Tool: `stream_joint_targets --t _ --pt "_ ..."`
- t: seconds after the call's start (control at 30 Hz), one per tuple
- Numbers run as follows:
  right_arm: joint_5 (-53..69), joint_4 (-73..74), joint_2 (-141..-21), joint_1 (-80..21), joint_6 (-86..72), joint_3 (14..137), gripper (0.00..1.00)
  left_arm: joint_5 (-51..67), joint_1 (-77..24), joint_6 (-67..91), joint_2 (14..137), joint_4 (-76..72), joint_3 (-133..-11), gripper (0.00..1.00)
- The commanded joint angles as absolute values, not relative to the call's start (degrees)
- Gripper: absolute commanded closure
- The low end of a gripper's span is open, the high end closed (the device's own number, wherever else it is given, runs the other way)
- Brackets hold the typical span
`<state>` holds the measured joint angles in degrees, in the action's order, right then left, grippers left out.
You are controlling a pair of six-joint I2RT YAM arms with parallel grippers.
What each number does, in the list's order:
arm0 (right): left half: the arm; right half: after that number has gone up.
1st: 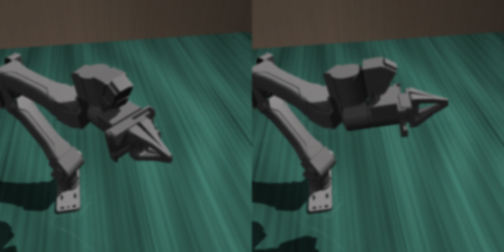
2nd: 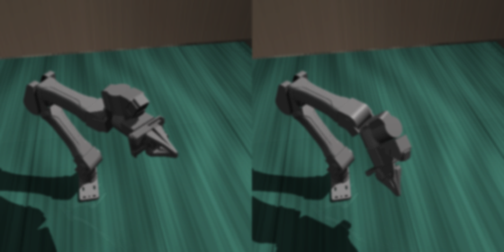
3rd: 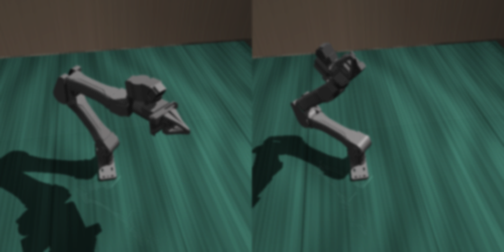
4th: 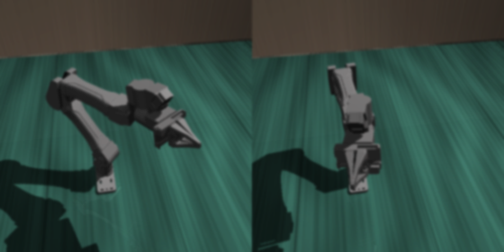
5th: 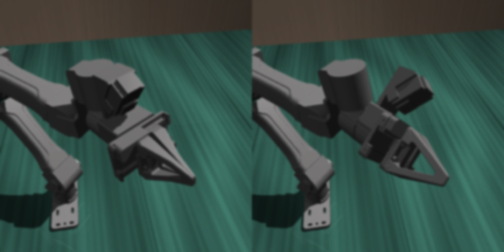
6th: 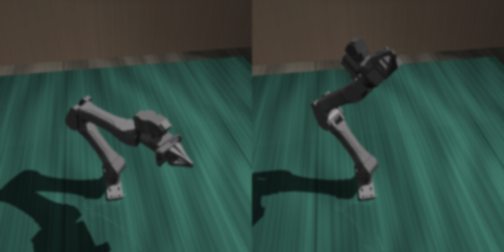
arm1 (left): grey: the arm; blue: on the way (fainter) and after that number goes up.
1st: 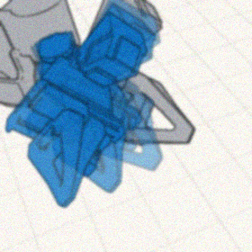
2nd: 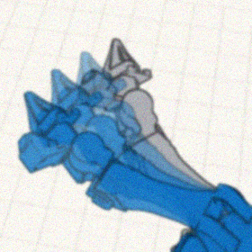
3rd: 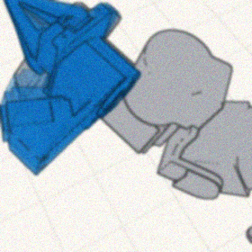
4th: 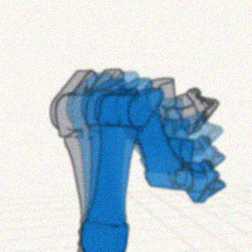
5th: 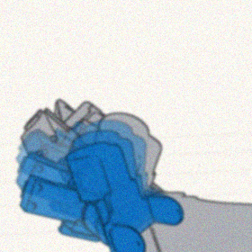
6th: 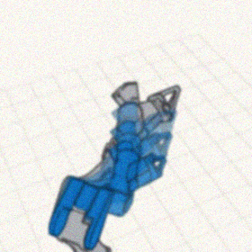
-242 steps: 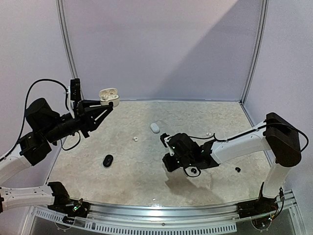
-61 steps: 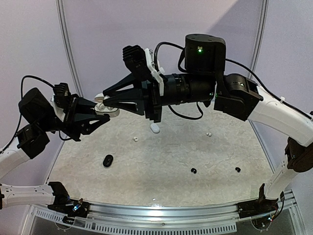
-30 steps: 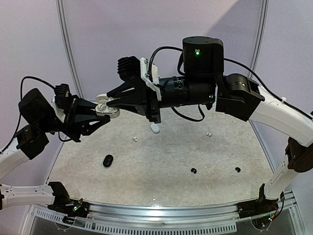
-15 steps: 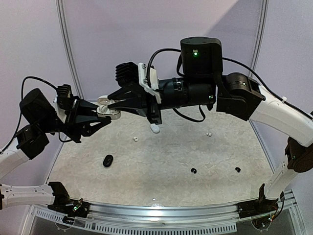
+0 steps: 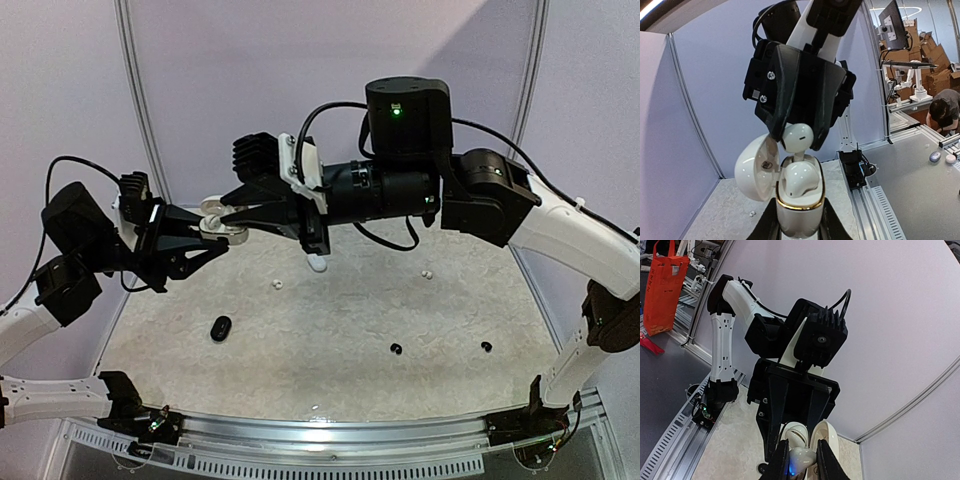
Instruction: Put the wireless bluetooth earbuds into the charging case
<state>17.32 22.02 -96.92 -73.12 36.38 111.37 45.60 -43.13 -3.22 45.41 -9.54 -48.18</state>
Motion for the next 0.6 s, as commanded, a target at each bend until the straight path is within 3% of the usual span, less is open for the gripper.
stream_joint_targets --t 0.0,0.57 --pt "14.9 26.7 -98.8 -73.1 36.9 111.4 0.85 46.1 -43.8 -2.7 44.4 -13.6 -48.1 1.00" --pt "13.8 26.2 -98.5 -73.1 36.4 110.8 0.79 46.0 -43.8 -2.3 44.0 -13.6 -47.6 1.00"
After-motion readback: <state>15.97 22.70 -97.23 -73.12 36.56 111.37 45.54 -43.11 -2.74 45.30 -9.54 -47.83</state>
